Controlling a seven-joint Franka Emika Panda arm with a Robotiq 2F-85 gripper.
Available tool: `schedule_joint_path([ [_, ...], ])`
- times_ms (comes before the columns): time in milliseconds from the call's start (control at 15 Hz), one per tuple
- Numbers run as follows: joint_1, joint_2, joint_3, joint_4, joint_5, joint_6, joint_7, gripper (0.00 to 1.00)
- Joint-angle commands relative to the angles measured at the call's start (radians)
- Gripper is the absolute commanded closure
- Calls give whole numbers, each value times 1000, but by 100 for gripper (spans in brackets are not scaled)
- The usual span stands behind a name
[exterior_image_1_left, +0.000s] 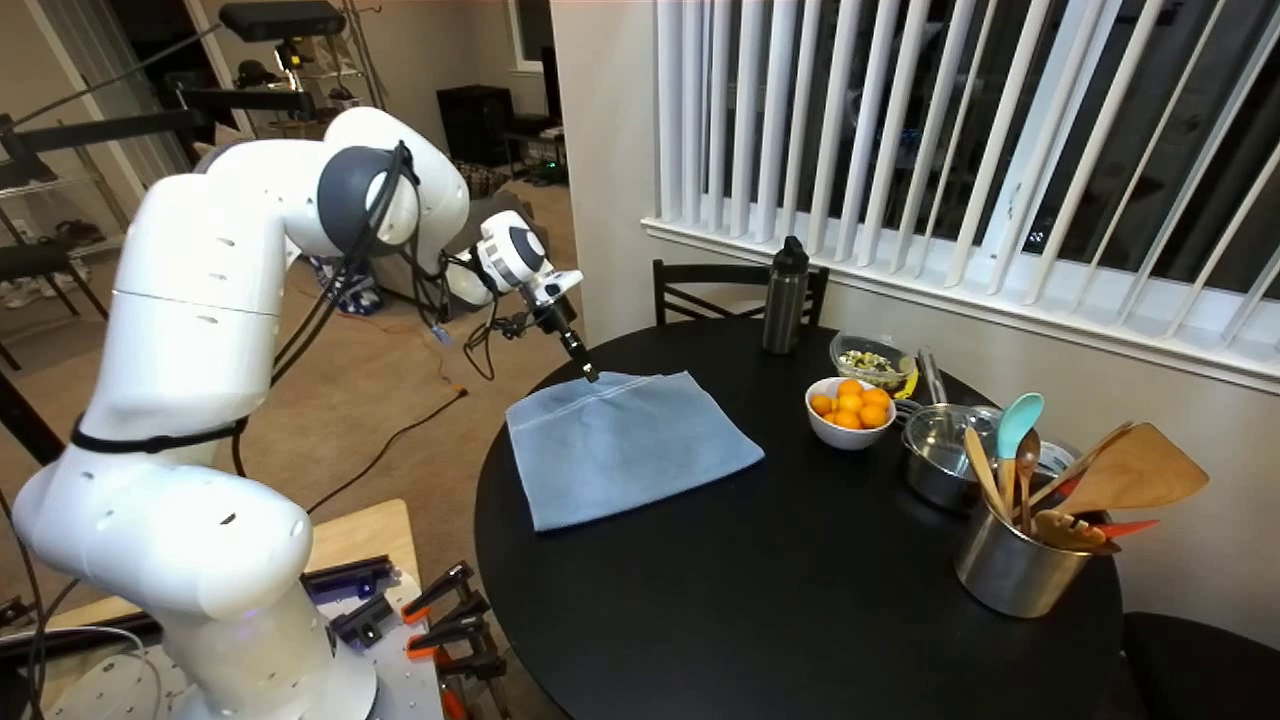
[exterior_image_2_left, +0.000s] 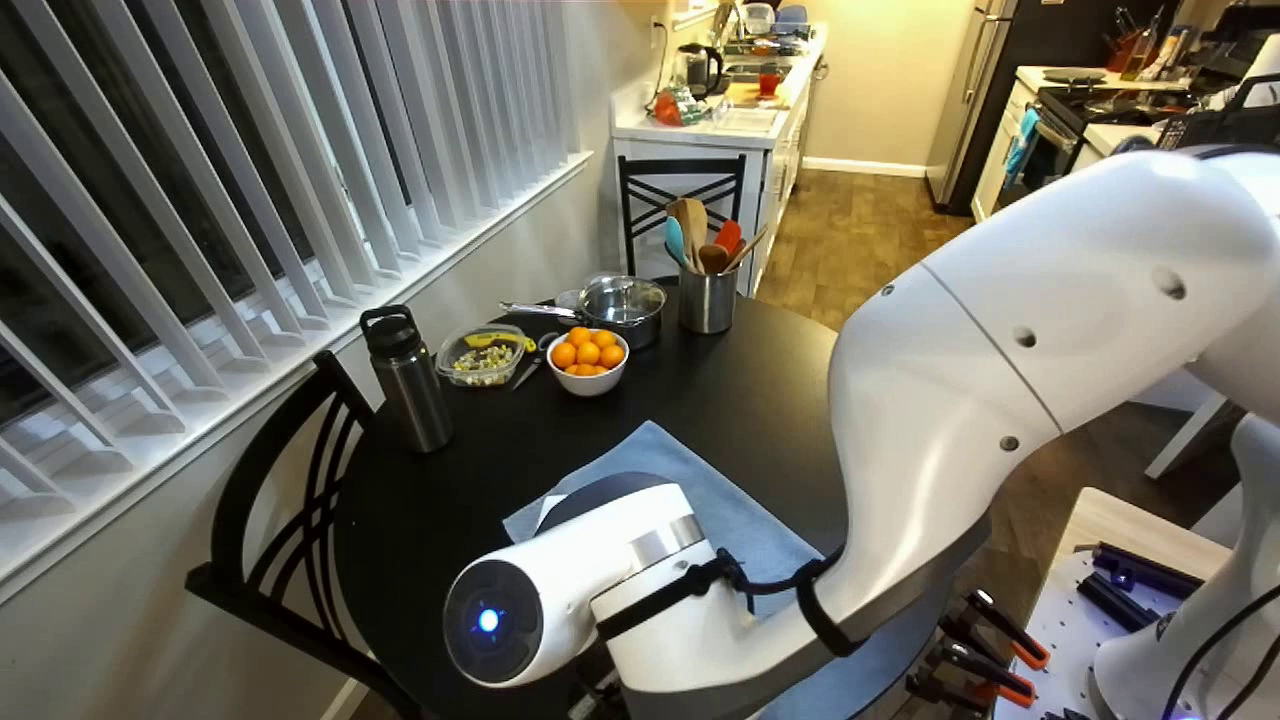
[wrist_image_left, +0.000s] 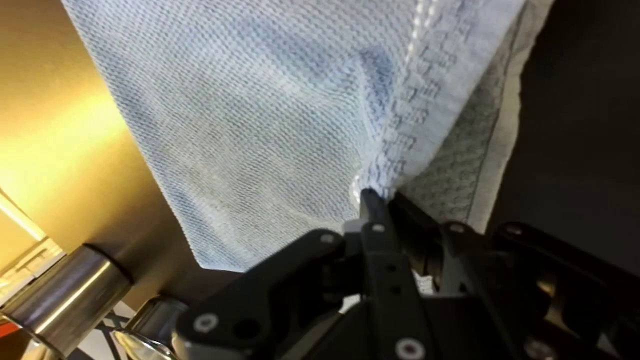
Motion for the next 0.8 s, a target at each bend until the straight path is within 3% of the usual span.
schedule_joint_path([
  [0, -33, -112, 16, -151, -12, 0, 51, 96],
  [467, -112, -196, 26, -292, -13, -72, 101, 97],
  [733, -143, -255, 35, -333, -86, -209, 147, 97],
])
